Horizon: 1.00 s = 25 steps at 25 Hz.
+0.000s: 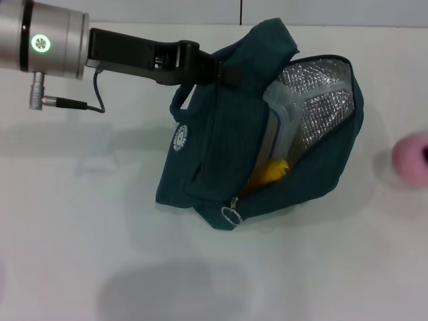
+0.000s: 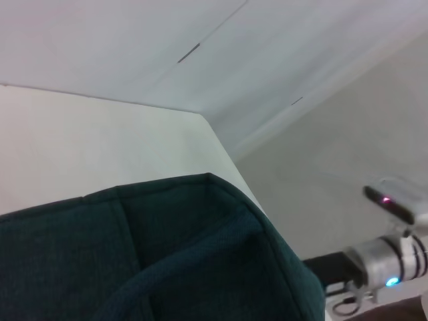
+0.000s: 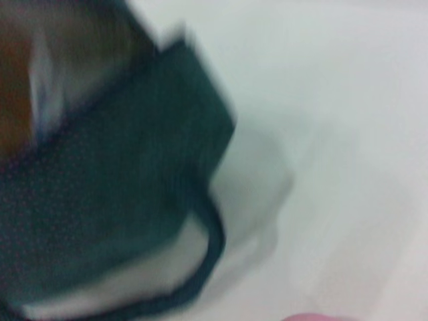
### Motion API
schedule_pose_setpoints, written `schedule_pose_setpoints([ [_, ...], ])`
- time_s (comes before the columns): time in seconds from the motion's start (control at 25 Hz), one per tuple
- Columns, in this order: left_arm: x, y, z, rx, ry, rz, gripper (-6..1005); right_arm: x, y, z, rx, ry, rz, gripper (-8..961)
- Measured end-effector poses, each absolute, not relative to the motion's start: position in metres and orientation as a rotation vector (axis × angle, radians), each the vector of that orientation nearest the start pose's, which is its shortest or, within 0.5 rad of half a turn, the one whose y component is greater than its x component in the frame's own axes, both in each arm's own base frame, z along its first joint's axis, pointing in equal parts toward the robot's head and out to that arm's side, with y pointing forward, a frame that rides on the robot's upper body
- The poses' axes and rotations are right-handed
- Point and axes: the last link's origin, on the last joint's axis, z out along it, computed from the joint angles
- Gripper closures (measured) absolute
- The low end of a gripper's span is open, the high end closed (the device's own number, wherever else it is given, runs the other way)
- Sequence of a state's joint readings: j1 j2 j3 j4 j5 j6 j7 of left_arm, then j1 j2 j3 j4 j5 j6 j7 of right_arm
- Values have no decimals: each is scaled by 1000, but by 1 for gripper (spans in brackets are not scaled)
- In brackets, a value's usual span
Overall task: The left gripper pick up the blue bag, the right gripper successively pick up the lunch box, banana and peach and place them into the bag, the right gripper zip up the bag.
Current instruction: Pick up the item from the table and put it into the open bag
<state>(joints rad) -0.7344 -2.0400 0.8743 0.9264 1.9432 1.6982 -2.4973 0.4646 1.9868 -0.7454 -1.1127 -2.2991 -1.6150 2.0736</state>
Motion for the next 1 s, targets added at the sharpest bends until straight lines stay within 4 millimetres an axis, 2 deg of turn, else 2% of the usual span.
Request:
schedule_pose_setpoints([
  [0.12,-145,372,32,-2771,-1554,-670,912,283,330,121,-2446,1047,460,803],
  [0.24,-144,371,30,-2773,-1561,-673,911,267,317,138,-2453,822,797,823],
  [0.36,-143,371,29,-2775,-1565,-674,911,252,307,143,-2476,637,1018,843],
  [0.52,-142,370,27,-2781,-1565,-675,911,232,301,136,-2521,425,1240,877],
  [0.68,-139,370,26,-2789,-1561,-675,911,216,316,112,-2584,376,1290,901],
  [0.88,-139,370,25,-2792,-1564,-675,911,207,337,73,-2683,446,1180,918],
  [1.0,-139,370,25,-2791,-1565,-676,911,206,342,51,-2737,480,1087,918],
])
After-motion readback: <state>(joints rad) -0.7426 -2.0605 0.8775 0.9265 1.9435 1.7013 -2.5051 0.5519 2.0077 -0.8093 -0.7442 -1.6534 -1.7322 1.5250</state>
